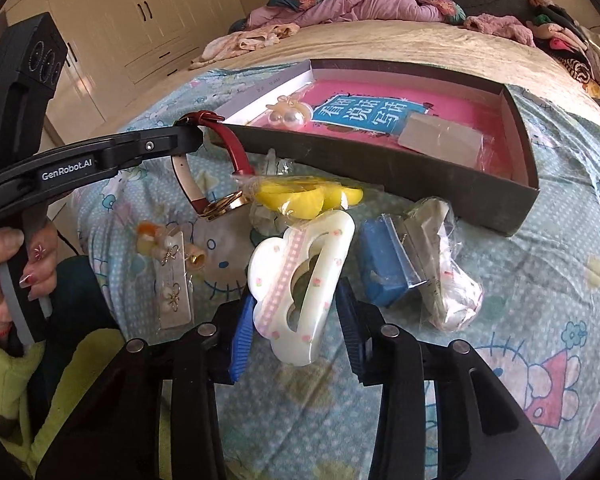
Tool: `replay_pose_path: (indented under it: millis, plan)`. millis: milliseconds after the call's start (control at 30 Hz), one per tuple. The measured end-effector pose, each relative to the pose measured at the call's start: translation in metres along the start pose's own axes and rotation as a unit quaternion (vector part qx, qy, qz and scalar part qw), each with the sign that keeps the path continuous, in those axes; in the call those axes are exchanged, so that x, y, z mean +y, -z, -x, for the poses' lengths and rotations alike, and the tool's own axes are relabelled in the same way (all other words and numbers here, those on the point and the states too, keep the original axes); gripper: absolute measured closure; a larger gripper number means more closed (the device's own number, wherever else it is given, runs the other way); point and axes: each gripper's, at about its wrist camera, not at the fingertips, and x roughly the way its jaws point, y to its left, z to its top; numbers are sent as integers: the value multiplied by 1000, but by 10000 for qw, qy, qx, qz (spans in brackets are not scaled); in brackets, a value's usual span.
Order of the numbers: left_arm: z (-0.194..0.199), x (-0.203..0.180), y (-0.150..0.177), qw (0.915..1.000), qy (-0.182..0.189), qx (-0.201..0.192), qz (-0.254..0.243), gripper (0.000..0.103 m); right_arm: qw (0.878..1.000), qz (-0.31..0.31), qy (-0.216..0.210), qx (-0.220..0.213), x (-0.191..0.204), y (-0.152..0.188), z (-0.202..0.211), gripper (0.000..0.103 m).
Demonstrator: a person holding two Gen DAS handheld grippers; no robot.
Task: Organize jewelry
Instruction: 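Grasp the red-strap watch with the left tool while the right tool grasps the white hair clip, then carry the watch and white clip into the pink box and open both tools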
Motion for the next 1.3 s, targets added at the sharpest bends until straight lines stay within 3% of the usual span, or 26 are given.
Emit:
replay_pose_path:
  millis: [600, 1300]
  plan:
    - [21, 22, -20, 9988, -206, -332, 284, 100, 9947, -33, 552, -865, -32, -25, 71, 66]
    - [-8, 6, -70, 9990, -41, -423, 105, 100, 9878, -95, 762, -1354, -51, -64, 73, 66]
